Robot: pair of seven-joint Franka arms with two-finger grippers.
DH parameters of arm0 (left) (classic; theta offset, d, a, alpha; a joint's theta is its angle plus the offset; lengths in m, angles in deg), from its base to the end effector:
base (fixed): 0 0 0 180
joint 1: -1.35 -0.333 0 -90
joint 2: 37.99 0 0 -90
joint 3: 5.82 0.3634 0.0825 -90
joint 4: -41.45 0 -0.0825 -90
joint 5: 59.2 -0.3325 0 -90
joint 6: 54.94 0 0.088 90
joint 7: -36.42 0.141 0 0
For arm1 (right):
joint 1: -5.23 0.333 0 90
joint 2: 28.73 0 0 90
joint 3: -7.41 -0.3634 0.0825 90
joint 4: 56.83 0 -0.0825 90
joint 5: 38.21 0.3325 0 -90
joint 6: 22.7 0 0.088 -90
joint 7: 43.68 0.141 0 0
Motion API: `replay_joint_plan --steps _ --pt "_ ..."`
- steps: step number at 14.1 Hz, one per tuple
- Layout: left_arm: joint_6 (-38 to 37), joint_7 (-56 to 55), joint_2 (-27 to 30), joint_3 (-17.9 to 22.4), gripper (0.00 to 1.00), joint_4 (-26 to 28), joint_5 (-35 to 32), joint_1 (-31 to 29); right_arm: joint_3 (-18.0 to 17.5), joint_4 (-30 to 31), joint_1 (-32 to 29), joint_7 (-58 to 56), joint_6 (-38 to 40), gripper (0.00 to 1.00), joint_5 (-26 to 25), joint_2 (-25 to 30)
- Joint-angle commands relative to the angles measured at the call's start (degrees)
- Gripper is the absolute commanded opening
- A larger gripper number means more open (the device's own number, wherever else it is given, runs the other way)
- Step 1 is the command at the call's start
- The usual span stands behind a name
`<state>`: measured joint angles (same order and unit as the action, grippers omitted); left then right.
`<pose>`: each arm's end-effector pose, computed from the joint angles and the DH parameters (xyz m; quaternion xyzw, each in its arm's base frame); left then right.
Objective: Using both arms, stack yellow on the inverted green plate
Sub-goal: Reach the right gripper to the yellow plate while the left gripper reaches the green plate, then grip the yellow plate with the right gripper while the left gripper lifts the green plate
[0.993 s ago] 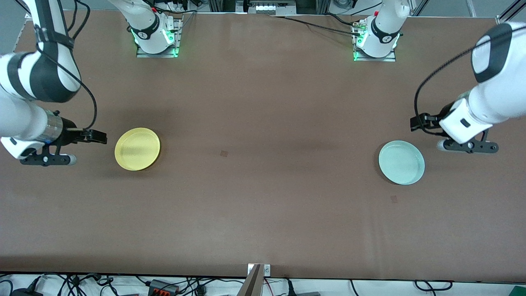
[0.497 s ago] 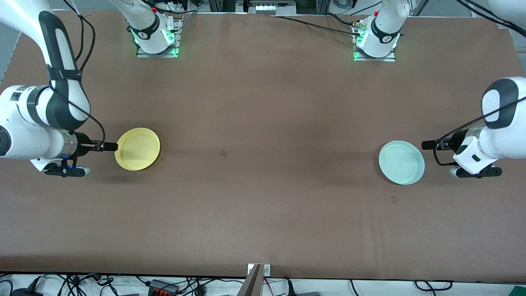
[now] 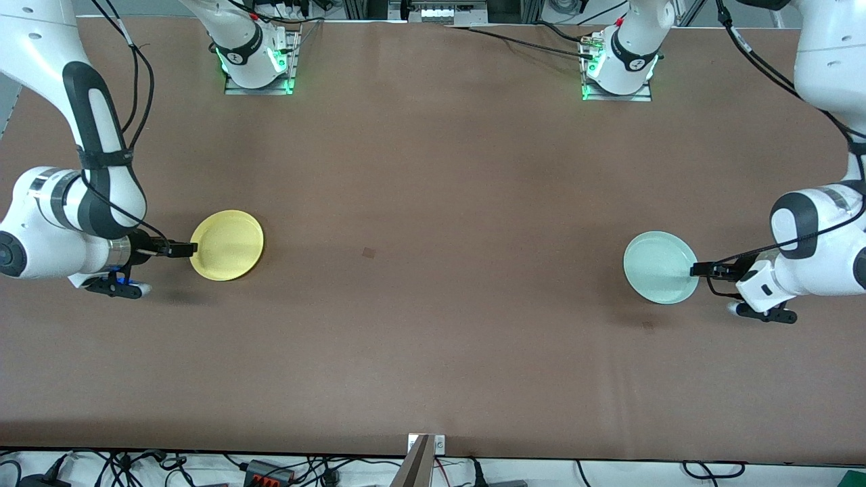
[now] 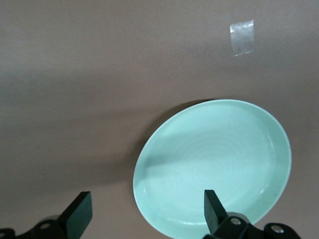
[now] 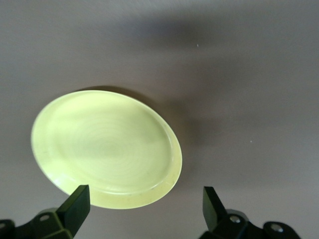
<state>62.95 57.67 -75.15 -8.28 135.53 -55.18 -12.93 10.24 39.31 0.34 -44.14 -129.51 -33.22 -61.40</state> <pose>0.6298 0.1296 0.2587 0.9906 -0.0589 -0.0992 0.0735 0.6016 -0.0684 0.2870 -0.9781 0.0811 0.1879 0.0382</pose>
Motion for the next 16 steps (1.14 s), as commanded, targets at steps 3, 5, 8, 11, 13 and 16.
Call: replay_joint_plan --steps 3,5,8,11,13,16 --pt "2.7 11.3 -2.0 -0.8 0.8 1.8 5.7 -3.0 -0.5 -1.1 -1.1 -0.6 0.4 1.0 0.9 -4.1" --pt "2.7 14.2 -2.9 -0.7 0.68 1.8 7.9 -3.4 -0.5 -1.1 -2.3 -0.5 0.4 1.0 1.0 -5.4" --pt "3.2 19.3 -3.9 -0.7 0.41 1.4 8.0 -4.2 -0.5 -1.1 -2.7 -0.5 0.4 0.91 1.0 -6.0" --pt "3.9 19.9 -3.9 -0.7 0.08 1.2 8.0 -4.2 -0.5 -1.1 -3.1 -0.7 0.2 0.62 1.0 -6.9" --pt "3.9 20.0 -4.0 -0.7 0.04 1.0 8.0 -4.1 -0.5 -1.1 -3.2 -0.7 0.0 0.58 1.0 -7.5" --pt "3.8 20.0 -3.6 -0.7 0.01 0.1 7.8 -4.1 -0.5 -1.1 -3.2 -0.7 -0.2 0.57 1.0 -8.1"
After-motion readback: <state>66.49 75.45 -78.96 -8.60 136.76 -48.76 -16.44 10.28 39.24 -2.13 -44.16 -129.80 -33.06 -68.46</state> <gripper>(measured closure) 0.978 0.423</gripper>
